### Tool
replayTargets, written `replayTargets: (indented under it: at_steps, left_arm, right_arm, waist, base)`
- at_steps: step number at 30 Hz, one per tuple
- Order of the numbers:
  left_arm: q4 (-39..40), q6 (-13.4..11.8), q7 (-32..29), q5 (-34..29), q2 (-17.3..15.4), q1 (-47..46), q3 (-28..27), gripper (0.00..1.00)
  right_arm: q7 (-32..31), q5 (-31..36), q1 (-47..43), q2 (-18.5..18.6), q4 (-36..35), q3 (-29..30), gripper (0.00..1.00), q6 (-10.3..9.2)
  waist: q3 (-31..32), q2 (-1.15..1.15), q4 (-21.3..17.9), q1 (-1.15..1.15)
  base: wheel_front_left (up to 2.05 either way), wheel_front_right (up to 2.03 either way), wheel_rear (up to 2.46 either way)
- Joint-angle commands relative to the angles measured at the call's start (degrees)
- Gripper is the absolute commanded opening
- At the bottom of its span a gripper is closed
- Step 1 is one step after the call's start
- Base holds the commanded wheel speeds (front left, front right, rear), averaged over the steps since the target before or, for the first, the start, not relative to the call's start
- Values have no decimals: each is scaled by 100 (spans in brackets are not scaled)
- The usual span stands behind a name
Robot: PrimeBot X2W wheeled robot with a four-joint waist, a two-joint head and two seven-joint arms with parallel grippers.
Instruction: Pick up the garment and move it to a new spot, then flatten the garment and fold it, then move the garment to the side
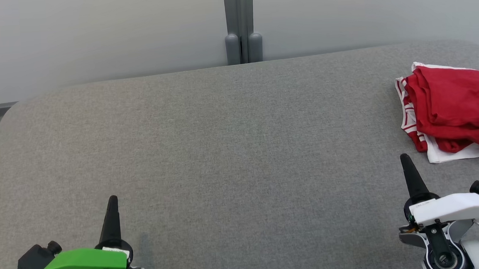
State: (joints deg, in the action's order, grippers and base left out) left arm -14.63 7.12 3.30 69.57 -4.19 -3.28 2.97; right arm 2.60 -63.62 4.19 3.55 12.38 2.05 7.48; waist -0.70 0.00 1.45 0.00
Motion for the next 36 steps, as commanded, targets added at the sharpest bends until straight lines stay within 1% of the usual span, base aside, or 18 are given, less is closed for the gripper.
replayTargets:
  at_steps: [1,19,36]
  left_arm:
    - [69,31,-39,154,-34,-158,-61,0]
    - [75,41,-328,981,-34,-218,-311,0]
    - [75,41,-549,1606,-23,-262,-516,0]
  right_arm:
    - [-52,-163,137,35,-32,28,0,3]
    - [-331,-1180,160,33,37,141,0,4]
    - [-551,-1947,195,25,91,232,0,3]
  waist:
    - [1,0,-3,0]
    - [16,0,-46,0]
    - [30,0,-83,0]
  base:
    - [0,0,0]
    - [0,0,0]
    - [0,0,0]
